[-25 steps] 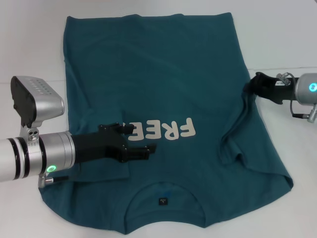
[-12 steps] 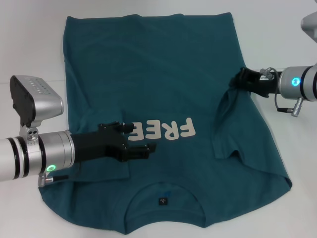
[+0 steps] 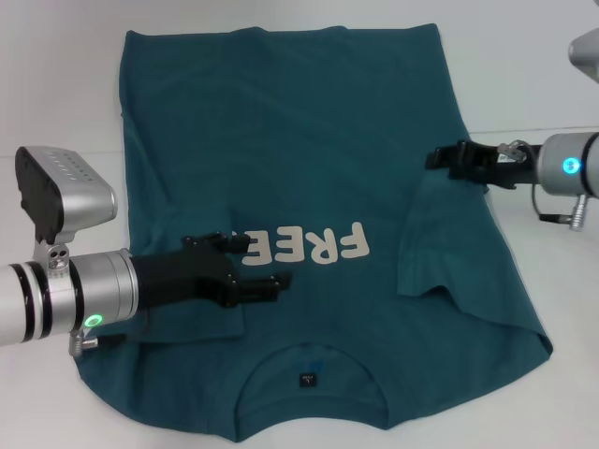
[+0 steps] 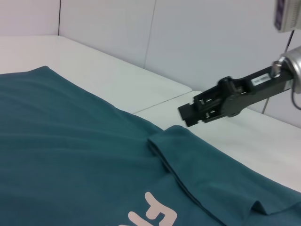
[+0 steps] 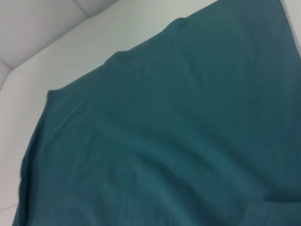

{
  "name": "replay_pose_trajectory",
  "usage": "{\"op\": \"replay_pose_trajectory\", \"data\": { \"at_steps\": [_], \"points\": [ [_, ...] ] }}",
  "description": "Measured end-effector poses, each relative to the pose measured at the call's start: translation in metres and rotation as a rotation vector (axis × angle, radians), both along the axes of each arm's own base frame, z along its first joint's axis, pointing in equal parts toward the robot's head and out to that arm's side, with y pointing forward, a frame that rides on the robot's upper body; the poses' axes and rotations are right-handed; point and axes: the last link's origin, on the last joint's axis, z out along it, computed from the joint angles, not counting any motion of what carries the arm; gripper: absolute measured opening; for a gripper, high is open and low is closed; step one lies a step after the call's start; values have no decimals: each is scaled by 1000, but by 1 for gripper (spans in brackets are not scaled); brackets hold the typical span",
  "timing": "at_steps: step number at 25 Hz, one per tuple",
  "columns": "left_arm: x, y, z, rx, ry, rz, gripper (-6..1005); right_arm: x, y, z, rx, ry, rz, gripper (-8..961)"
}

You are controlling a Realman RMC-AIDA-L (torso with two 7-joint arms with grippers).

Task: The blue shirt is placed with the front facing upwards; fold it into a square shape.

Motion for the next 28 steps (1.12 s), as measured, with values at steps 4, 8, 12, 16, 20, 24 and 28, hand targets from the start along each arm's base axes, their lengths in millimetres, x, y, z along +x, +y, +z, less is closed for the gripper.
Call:
{"op": "replay_pose_trajectory", "data": {
  "at_steps": [4, 8, 12, 16, 20, 24, 28],
  "points": [
    [-2, 0, 1, 6, 0, 5, 842, 1, -6, 15, 7, -29, 75, 443],
    [-5, -1, 2, 15, 2, 14, 838, -4, -10, 21, 5, -6, 136, 629],
    [-10, -3, 8, 35, -28, 51, 834, -7, -23, 29, -7, 61, 212, 675],
    [-19, -11, 28, 46, -72, 120, 830, 4, -51, 41, -25, 112, 285, 675],
    [-31, -33, 58, 71, -96, 148, 826, 17, -78, 49, 0, 189, 326, 676],
    [-47, -48, 70, 86, -96, 216, 822, 32, -102, 56, 37, 215, 399, 676],
    [-70, -54, 80, 117, -107, 352, 818, 46, -118, 61, 62, 198, 406, 676]
  ]
}}
